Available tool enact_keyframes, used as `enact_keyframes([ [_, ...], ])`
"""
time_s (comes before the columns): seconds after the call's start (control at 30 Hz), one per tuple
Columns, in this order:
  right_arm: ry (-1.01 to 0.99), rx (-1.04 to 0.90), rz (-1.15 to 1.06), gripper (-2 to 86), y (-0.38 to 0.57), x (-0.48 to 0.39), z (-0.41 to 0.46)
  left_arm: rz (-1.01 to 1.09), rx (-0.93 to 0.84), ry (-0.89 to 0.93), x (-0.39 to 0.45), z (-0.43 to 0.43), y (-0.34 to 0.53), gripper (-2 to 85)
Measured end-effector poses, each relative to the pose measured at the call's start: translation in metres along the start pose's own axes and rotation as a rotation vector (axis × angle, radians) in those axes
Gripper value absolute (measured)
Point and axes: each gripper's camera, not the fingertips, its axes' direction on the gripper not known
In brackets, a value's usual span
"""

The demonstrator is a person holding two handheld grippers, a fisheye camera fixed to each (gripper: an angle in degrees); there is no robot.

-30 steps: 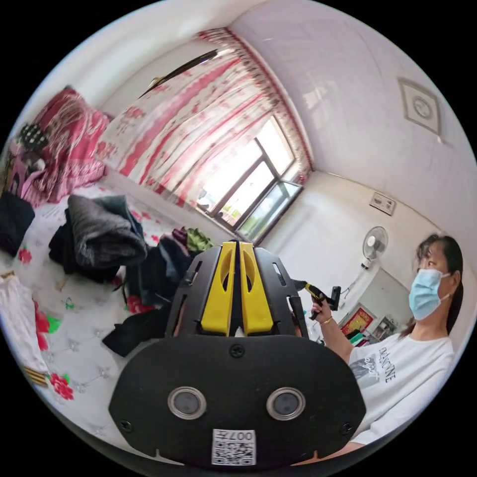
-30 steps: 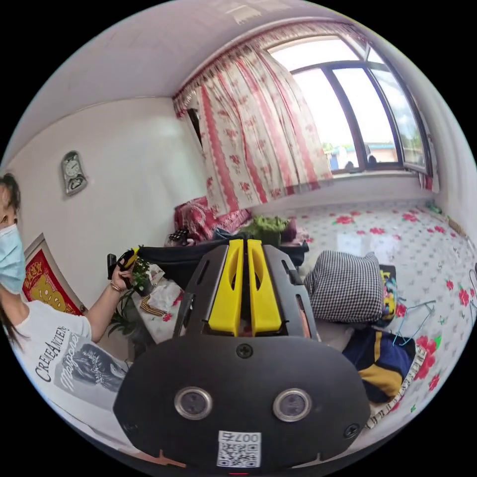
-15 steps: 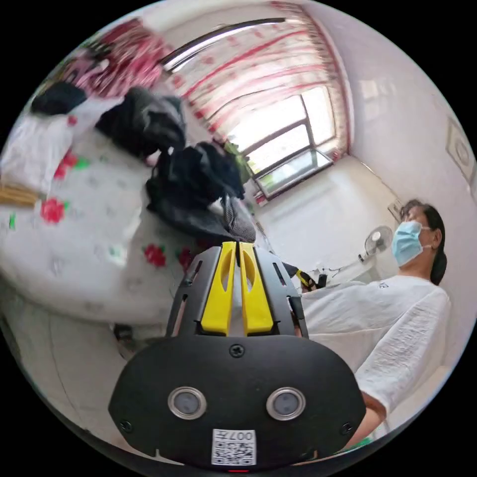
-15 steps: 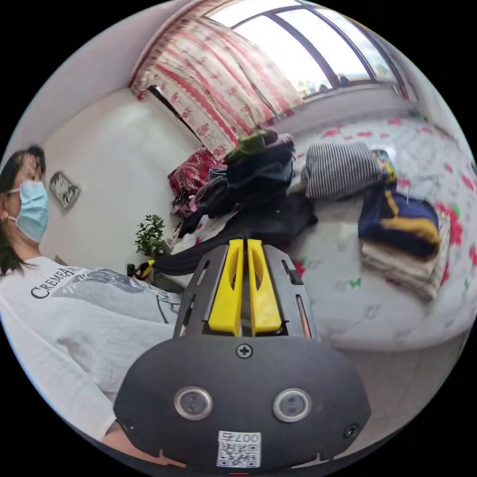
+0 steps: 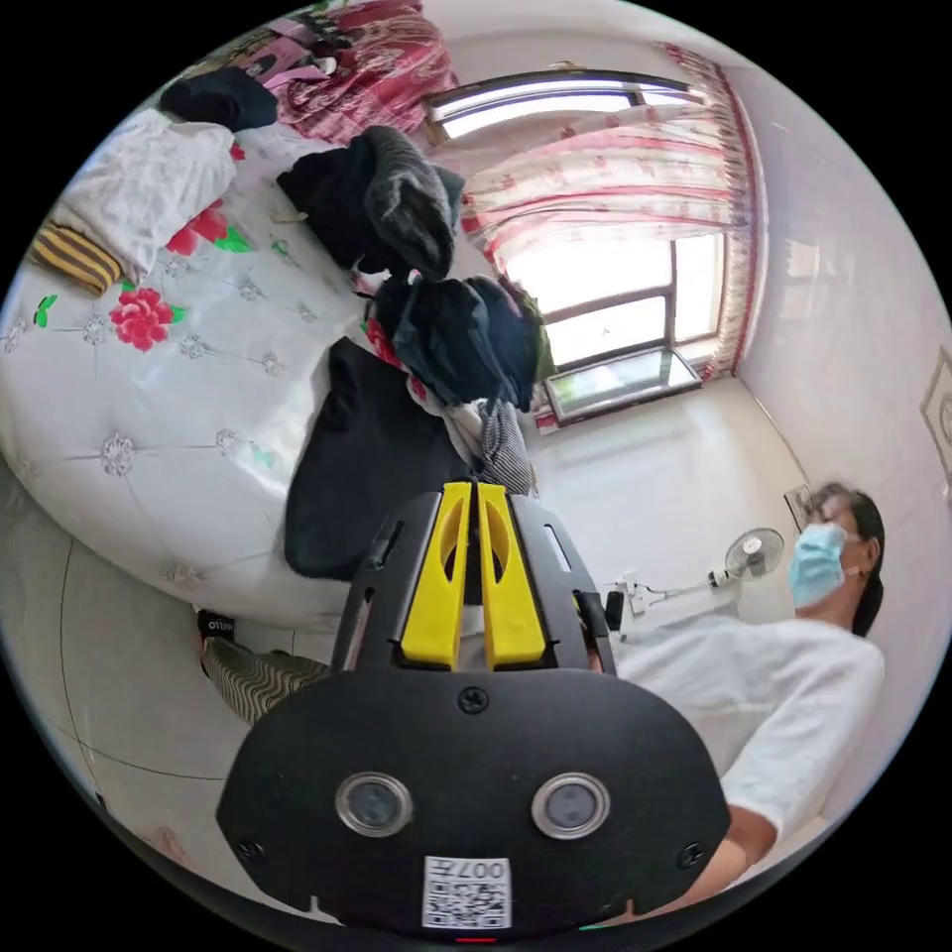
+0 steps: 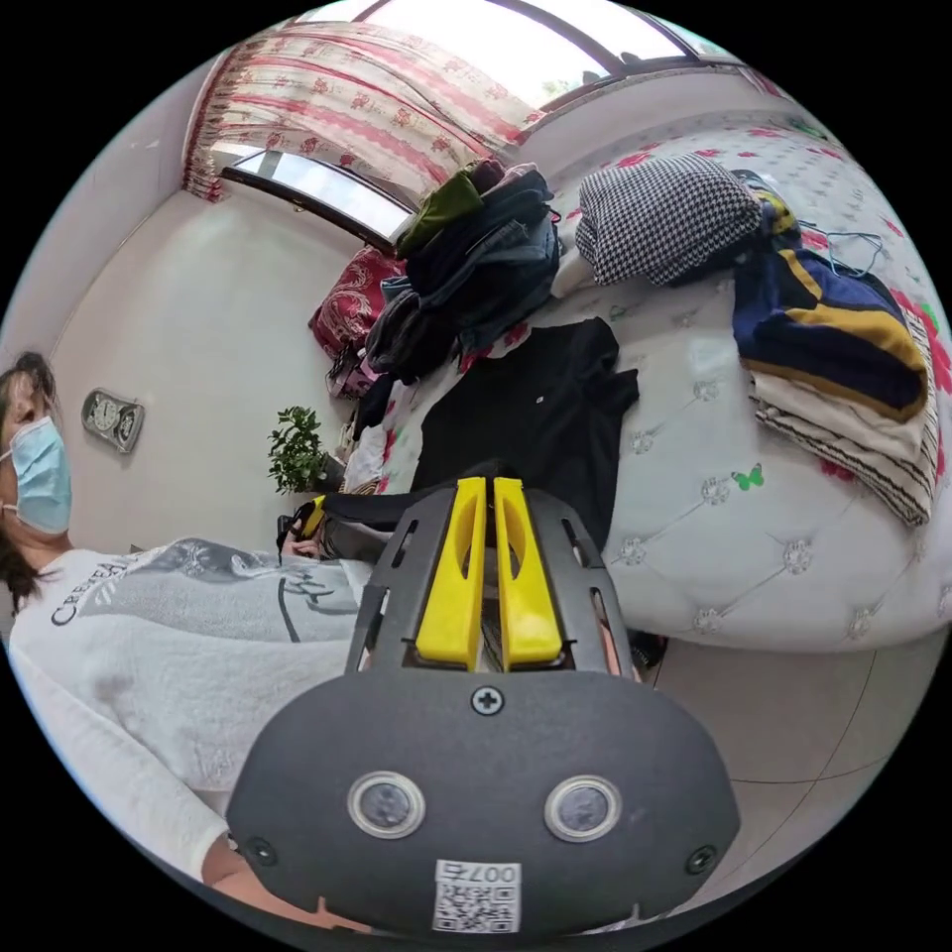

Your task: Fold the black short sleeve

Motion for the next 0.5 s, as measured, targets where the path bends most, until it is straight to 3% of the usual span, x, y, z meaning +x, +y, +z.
enact_keyframes([
  [0.13, 0.055, -0.006, 0.012, 0.8, -0.066, 0.012, 0.033, -0.05, -0.013, -0.101, -0.022, 0.078, -0.08, 0.3],
  [0.27, 0.23, -0.036, 0.094, 2.2, -0.117, 0.04, 0.078, -0.084, -0.053, -0.357, -0.032, 0.141, -0.131, 5.7],
  [0.37, 0.282, -0.13, 0.118, 3.3, -0.119, 0.049, 0.092, -0.023, -0.149, -0.481, -0.024, 0.16, -0.137, 6.7],
  [0.5, 0.207, -0.159, 0.166, 4.9, -0.083, 0.052, 0.092, 0.024, -0.273, -0.502, -0.023, 0.176, -0.107, 7.4],
])
